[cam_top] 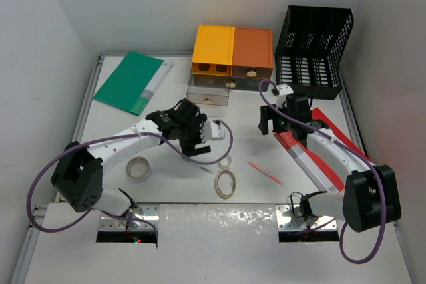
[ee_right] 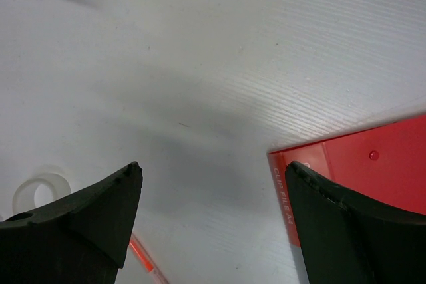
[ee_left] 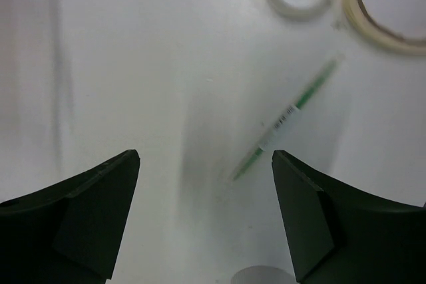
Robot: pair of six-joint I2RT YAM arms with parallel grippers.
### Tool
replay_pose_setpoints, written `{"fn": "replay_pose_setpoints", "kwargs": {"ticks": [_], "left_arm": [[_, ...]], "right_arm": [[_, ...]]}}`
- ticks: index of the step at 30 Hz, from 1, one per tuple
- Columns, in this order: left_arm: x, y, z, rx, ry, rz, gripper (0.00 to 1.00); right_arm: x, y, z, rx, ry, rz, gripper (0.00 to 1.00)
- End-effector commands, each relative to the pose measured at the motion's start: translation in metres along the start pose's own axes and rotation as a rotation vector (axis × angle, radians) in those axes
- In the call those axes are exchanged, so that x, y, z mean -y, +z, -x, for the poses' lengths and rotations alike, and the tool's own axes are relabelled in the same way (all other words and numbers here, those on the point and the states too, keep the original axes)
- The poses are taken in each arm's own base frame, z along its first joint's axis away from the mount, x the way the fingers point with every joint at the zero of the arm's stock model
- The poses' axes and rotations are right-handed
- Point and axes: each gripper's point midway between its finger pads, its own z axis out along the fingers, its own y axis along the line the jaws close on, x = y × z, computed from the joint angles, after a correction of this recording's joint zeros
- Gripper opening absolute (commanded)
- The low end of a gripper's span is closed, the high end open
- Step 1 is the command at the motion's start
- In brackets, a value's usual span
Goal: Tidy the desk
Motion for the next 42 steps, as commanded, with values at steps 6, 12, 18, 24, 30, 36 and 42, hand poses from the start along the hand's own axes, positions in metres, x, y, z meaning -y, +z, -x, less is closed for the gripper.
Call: {"fn": "replay_pose_setpoints", "kwargs": {"ticks": [6,12,18,24,30,36,42], "left_arm": [[0.047,0.034,-0.039,-0.062,0.436,-0.237,0.78],[0.051,0.064,-0.060,-0.158,0.401,-0.298,0.67],[0.067,0.080,-0.087,-0.258,0.381,-0.352,0.43],[0.065,0.076,-0.076,-0.241,0.322,-0.304,0.00],[0.049,0.048,-0.022,-0.106,0.213,-0.213,0.00],[0.008,-0.024,0.089,0.259,-0.020,-0.085,0.00],[-0.127,-0.108,0.152,0.628,-0.429,0.204,0.00]], "right_arm": [[0.000,-0.007,0.006,0.037,-0.017,0.002,0.86],[0.000,-0.008,0.006,0.039,-0.023,0.000,0.86],[0.001,-0.007,0.005,0.038,-0.028,-0.005,0.86],[0.002,-0.006,0.005,0.036,-0.026,-0.008,0.86],[0.001,-0.005,0.005,0.035,-0.027,-0.007,0.86],[0.001,-0.004,0.005,0.039,-0.022,-0.004,0.86],[0.000,-0.003,0.002,0.034,-0.015,0.005,0.86]]}}
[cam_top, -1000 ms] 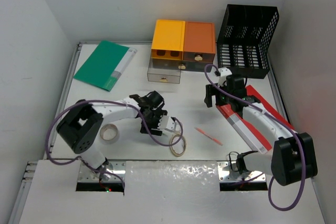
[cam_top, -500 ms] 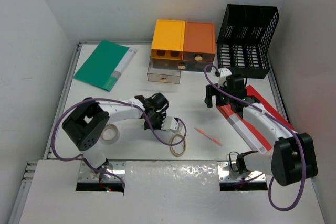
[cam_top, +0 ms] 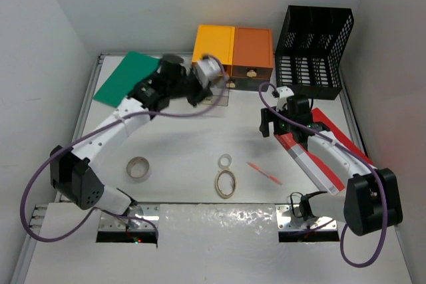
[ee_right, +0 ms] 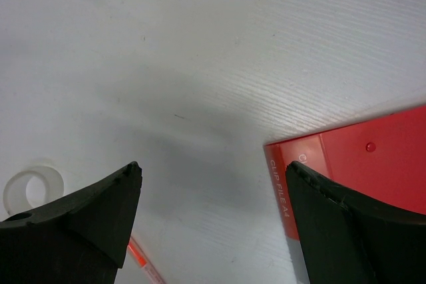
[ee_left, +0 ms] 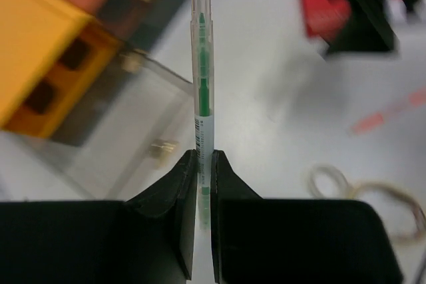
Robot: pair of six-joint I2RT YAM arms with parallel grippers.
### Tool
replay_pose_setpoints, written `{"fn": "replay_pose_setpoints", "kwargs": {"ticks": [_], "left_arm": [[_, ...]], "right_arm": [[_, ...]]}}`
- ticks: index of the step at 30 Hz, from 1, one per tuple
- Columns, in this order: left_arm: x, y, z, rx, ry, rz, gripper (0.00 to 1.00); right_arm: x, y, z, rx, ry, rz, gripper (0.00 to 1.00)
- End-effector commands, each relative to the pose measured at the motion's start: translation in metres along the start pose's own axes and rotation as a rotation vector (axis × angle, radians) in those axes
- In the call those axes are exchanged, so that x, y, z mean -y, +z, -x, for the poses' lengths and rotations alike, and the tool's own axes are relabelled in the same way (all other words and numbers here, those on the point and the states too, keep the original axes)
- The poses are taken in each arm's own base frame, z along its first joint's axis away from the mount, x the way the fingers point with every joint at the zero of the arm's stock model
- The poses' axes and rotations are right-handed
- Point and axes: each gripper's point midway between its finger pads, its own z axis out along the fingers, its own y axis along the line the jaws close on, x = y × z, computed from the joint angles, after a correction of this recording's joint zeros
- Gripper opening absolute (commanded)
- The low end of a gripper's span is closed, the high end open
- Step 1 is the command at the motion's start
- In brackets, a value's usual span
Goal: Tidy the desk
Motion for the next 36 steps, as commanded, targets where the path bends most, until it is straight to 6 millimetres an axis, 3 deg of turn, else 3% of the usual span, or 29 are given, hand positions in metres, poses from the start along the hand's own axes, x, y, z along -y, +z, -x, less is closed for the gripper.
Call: {"fn": "replay_pose_setpoints", "kwargs": {"ticks": [1,3,8,10,15,18,24,26,27,30,33,34,36], "left_arm": [[-0.076,-0.028,0.066,0.246,-0.237,0.218,0.00],[-0.103,-0.025,0.076,0.272,-0.252,0.296,0.00],[-0.134,0.000,0.085,0.281,-0.295,0.345,0.00],[-0.149,0.013,0.079,0.257,-0.312,0.382,0.00],[-0.183,0.036,0.039,0.152,-0.322,0.523,0.00],[-0.187,0.050,0.018,0.087,-0.312,0.523,0.00],[-0.175,0.072,-0.017,-0.039,-0.334,0.450,0.00],[-0.174,0.070,-0.023,-0.072,-0.337,0.454,0.15],[-0.174,0.067,-0.024,-0.079,-0.335,0.461,0.30],[-0.176,0.055,-0.015,-0.068,-0.321,0.488,0.58],[-0.180,0.032,0.011,-0.030,-0.296,0.518,0.66],[-0.185,0.014,0.038,0.023,-0.283,0.546,0.67],[-0.189,-0.010,0.063,0.064,-0.267,0.580,0.68]], "right_arm": [[-0.002,0.001,0.008,0.036,0.001,0.011,0.86],[-0.001,0.001,0.007,0.033,0.000,0.010,0.86],[-0.001,0.001,0.006,0.032,0.002,0.008,0.86],[-0.001,0.001,0.005,0.027,0.002,0.008,0.86],[-0.003,0.002,0.005,0.033,0.010,0.016,0.86],[-0.004,0.004,0.005,0.028,0.009,0.022,0.86],[-0.003,0.005,0.004,0.021,0.007,0.018,0.86],[-0.003,0.005,0.005,0.024,0.007,0.018,0.86],[-0.003,0.006,0.003,0.018,0.010,0.017,0.86],[-0.003,0.006,0.004,0.019,0.010,0.020,0.86],[-0.003,0.006,0.003,0.018,0.011,0.022,0.86],[-0.003,0.007,0.004,0.018,0.011,0.022,0.86],[-0.004,0.007,0.003,0.016,0.011,0.026,0.86]]}}
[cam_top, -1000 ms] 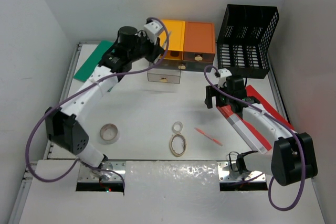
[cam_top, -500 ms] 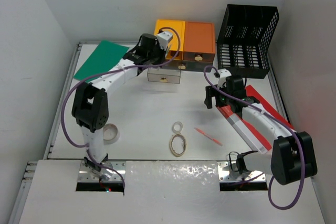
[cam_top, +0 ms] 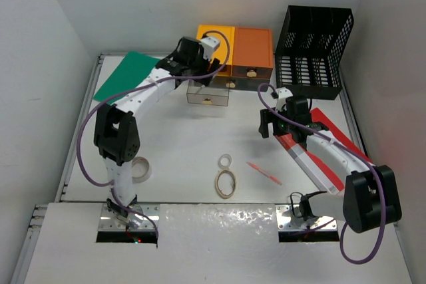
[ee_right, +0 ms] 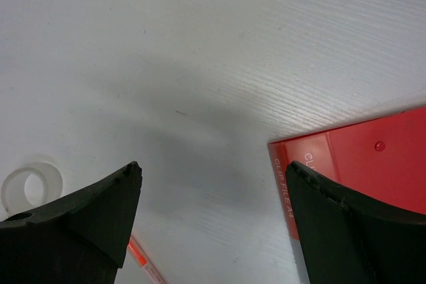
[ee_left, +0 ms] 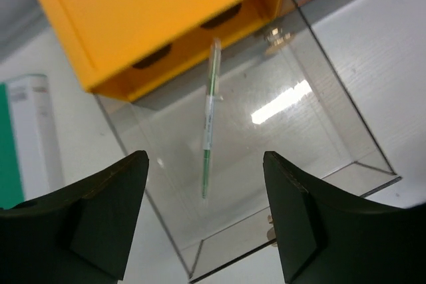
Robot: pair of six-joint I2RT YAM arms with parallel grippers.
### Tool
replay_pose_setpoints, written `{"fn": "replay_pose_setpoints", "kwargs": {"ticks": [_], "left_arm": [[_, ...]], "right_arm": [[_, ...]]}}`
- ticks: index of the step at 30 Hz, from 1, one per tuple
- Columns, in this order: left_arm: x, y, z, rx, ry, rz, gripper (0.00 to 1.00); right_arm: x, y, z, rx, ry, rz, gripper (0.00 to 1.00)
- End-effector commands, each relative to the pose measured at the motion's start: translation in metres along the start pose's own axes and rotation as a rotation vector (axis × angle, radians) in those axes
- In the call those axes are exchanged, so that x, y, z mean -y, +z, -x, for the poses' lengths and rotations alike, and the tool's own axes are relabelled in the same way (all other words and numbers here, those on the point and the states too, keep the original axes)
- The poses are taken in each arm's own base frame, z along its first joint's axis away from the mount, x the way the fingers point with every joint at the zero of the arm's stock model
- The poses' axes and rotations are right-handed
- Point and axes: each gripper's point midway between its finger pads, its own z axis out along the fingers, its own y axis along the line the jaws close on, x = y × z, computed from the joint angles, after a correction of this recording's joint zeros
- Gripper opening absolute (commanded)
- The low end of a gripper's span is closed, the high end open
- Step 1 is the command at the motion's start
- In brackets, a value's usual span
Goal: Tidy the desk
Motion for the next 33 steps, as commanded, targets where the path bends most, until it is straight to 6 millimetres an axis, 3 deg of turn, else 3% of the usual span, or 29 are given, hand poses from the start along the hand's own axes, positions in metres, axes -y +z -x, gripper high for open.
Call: {"fn": "replay_pose_setpoints", "kwargs": {"ticks": [1,4,5,6,7,8,9,10,11,13,14,15,18,20,25,28,30,33], "left_arm": [[-0.029,-0.112,0.116,0.301,0.021,0.121,0.69],[-0.056,-0.179,0.130,0.385,-0.001,0.255,0.76],[-0.078,-0.195,0.122,0.380,-0.031,0.319,0.78],[-0.084,-0.218,0.106,0.364,-0.063,0.332,0.76],[-0.093,-0.226,0.091,0.342,-0.086,0.331,0.73],[-0.124,-0.240,0.069,0.310,-0.138,0.388,0.72],[-0.130,-0.251,0.036,0.250,-0.165,0.396,0.72],[-0.137,-0.256,0.015,0.218,-0.182,0.388,0.72],[-0.158,-0.270,-0.030,0.126,-0.208,0.429,0.74],[-0.175,-0.284,-0.082,0.024,-0.234,0.424,0.78],[-0.172,-0.288,-0.111,-0.055,-0.253,0.412,0.78],[-0.168,-0.284,-0.146,-0.137,-0.249,0.388,0.78],[-0.165,-0.283,-0.224,-0.276,-0.344,0.358,0.77],[-0.166,-0.283,-0.260,-0.332,-0.398,0.386,0.72],[-0.151,-0.269,-0.292,-0.352,-0.392,0.354,0.77],[-0.160,-0.260,-0.313,-0.366,-0.380,0.391,0.79],[-0.154,-0.244,-0.341,-0.409,-0.418,0.349,0.80],[-0.149,-0.231,-0.345,-0.390,-0.428,0.296,0.80]], "right_arm": [[-0.003,0.002,0.010,0.035,0.009,0.014,0.86],[-0.003,0.001,0.010,0.038,0.011,0.016,0.86],[-0.003,0.001,0.009,0.035,0.013,0.016,0.86],[-0.003,0.000,0.010,0.038,0.012,0.016,0.86],[-0.004,0.000,0.009,0.037,0.011,0.017,0.86],[-0.003,0.000,0.008,0.039,0.013,0.015,0.86],[-0.004,-0.001,0.010,0.045,0.013,0.017,0.86],[-0.005,-0.001,0.011,0.051,0.018,0.023,0.86],[-0.007,-0.001,0.013,0.059,0.017,0.033,0.86],[-0.010,0.000,0.014,0.063,0.029,0.051,0.86],[-0.011,0.001,0.015,0.066,0.033,0.056,0.86],[-0.013,0.003,0.016,0.069,0.043,0.064,0.86],[-0.018,0.007,0.016,0.070,0.064,0.091,0.86],[-0.020,0.010,0.015,0.064,0.072,0.108,0.85],[-0.024,0.013,0.020,0.042,0.088,0.125,0.84],[-0.022,0.012,0.019,0.007,0.068,0.093,0.84],[-0.019,0.011,0.017,-0.013,0.046,0.046,0.84],[-0.013,0.009,0.017,-0.034,0.031,-0.006,0.84]]}}
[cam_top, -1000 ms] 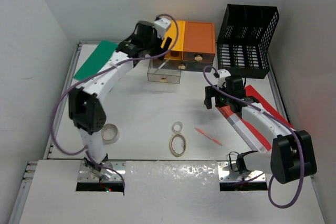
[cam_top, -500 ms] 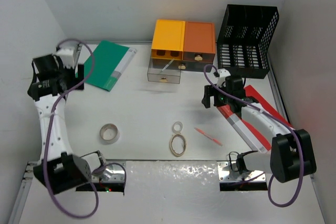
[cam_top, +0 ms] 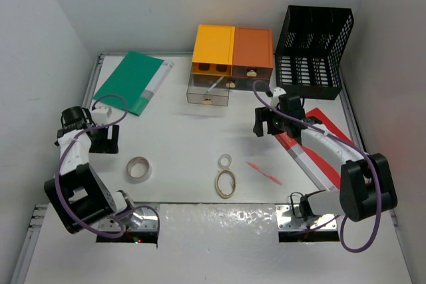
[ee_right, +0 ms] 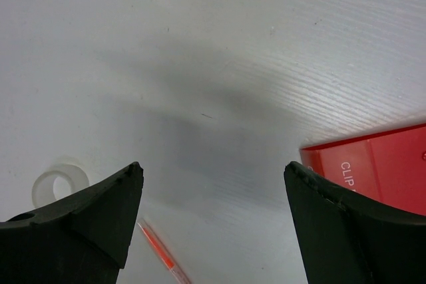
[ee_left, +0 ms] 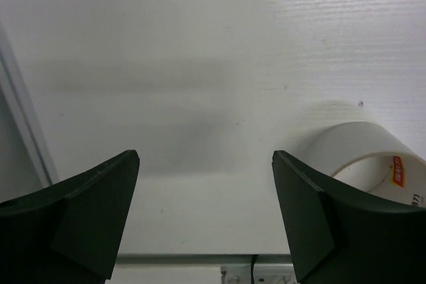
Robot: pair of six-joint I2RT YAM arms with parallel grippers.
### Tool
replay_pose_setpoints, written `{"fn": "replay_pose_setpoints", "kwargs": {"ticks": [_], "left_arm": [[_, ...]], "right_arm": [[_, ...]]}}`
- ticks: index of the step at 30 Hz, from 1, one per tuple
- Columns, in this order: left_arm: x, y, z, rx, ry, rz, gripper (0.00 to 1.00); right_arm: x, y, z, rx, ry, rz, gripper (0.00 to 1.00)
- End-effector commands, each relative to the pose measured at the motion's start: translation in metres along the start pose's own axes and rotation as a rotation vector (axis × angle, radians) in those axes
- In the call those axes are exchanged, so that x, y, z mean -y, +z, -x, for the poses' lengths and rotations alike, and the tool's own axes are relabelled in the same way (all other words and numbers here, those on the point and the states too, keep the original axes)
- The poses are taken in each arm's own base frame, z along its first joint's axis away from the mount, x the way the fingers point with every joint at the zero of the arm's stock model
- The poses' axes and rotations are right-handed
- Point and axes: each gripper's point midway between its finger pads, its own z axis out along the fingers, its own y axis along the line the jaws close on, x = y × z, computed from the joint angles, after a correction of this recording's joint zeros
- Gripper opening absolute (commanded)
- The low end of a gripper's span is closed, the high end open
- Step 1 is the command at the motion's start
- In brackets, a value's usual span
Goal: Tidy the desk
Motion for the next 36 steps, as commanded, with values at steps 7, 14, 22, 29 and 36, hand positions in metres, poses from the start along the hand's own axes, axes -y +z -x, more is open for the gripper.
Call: {"fn": "replay_pose_setpoints", "kwargs": {"ticks": [7,14,22,29,36], "left_arm": [[0.003,0.011,0.027,0.150,0.100,-0.064,0.80],[0.001,0.008,0.029,0.140,0.110,-0.064,0.80],[0.005,0.005,0.032,0.152,0.071,-0.077,0.80],[0.000,-0.004,0.041,0.181,0.064,-0.045,0.80],[0.002,-0.009,0.042,0.186,0.080,-0.051,0.80]], "right_arm": [[-0.003,-0.012,0.003,-0.083,-0.116,-0.079,0.84],[-0.033,-0.021,-0.099,-0.407,-0.385,0.058,0.85],[-0.033,-0.017,-0.133,-0.553,-0.392,0.056,0.81],[-0.026,-0.009,-0.165,-0.584,-0.289,-0.010,0.58],[-0.022,-0.001,-0.145,-0.477,-0.277,-0.065,0.00]]}}
